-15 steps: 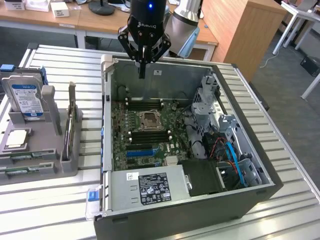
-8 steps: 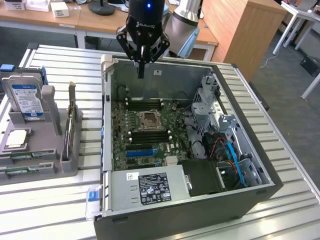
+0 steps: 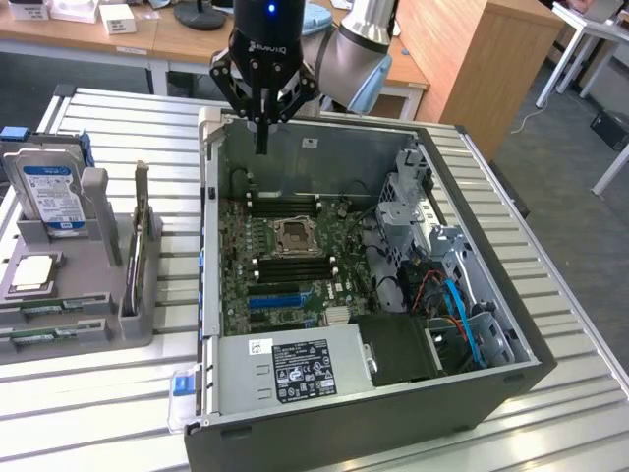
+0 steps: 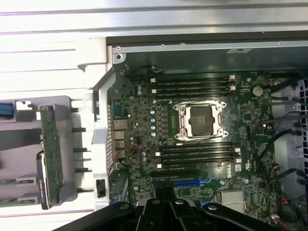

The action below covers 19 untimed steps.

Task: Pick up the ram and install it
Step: 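Reach for the ram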

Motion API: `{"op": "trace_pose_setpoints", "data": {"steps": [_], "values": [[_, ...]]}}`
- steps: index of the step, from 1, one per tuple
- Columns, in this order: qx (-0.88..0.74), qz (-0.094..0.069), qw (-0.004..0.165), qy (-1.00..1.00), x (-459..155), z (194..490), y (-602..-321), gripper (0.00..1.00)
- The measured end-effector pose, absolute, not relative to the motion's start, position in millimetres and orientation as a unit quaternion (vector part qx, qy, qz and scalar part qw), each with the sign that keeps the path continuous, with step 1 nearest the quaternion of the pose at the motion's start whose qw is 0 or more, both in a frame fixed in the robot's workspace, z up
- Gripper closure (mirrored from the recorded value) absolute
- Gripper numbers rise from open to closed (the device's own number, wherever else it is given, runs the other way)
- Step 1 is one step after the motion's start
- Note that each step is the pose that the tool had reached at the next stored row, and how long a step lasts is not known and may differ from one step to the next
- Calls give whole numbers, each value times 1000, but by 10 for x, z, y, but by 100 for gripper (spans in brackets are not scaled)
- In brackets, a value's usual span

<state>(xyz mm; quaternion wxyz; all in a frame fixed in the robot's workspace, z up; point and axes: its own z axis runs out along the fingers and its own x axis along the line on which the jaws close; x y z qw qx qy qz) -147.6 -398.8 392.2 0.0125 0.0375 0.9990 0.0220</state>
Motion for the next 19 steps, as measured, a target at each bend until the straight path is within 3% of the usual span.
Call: {"op": "trace_pose_setpoints", "data": {"steps": [19], "values": [[37,13,13,999,-1802,3877,-3989,89]]}}
